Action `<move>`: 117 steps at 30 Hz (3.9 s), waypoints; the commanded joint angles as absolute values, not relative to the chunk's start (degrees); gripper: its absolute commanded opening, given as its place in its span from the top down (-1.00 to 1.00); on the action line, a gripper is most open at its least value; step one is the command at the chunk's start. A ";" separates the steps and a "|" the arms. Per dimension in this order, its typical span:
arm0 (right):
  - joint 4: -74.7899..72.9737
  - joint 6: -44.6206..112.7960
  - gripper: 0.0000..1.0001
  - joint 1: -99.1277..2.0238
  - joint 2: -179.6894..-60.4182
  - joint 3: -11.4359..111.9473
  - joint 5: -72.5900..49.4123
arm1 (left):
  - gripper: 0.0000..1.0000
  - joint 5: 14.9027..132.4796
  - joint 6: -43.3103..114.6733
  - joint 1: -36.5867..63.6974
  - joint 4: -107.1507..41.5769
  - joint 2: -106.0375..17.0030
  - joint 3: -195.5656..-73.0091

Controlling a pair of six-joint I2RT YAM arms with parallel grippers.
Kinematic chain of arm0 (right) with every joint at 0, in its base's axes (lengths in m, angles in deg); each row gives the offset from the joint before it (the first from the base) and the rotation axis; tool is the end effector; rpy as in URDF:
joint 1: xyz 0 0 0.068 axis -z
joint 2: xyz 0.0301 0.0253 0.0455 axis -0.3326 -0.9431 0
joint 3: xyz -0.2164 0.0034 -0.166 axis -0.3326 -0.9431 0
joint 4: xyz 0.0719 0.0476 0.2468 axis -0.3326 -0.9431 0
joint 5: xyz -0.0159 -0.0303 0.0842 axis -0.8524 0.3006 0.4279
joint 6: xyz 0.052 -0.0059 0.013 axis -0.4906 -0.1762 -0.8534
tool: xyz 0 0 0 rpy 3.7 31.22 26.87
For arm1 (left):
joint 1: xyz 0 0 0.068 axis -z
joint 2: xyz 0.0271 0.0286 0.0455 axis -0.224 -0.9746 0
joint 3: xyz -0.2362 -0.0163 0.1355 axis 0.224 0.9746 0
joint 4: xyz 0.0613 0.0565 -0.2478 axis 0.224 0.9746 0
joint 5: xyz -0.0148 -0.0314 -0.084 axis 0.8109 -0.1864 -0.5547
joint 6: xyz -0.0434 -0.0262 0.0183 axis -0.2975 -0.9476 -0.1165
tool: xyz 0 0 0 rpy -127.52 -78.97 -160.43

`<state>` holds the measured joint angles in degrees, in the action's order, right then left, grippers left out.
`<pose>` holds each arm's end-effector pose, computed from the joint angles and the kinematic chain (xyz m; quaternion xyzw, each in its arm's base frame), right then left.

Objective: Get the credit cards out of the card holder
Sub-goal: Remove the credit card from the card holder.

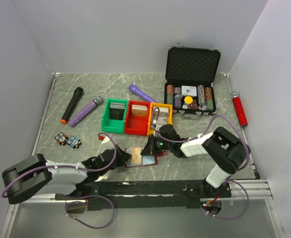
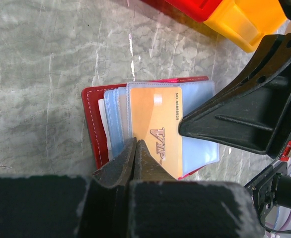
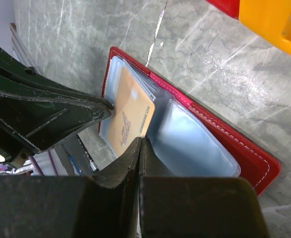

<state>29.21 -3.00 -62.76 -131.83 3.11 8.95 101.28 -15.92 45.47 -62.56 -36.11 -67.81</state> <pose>0.1918 0.2041 0.1220 -0.1084 0.8603 0.4660 0.1762 0.1048 -0.1478 0.1175 -0.1200 0.8470 -0.3632 0.3691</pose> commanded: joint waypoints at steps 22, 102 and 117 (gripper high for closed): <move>33.53 -2.52 1.00 -60.91 -129.41 0.38 13.29 | 0.98 102.08 -17.69 46.03 -53.62 -33.89 -65.11; 35.90 -7.00 0.18 -60.56 -133.72 2.48 15.40 | 0.98 98.48 -14.00 47.26 -60.30 -42.59 -67.92; 38.80 -8.40 0.82 -60.12 -134.42 1.34 16.63 | 0.98 99.00 -14.52 47.35 -59.69 -41.45 -67.48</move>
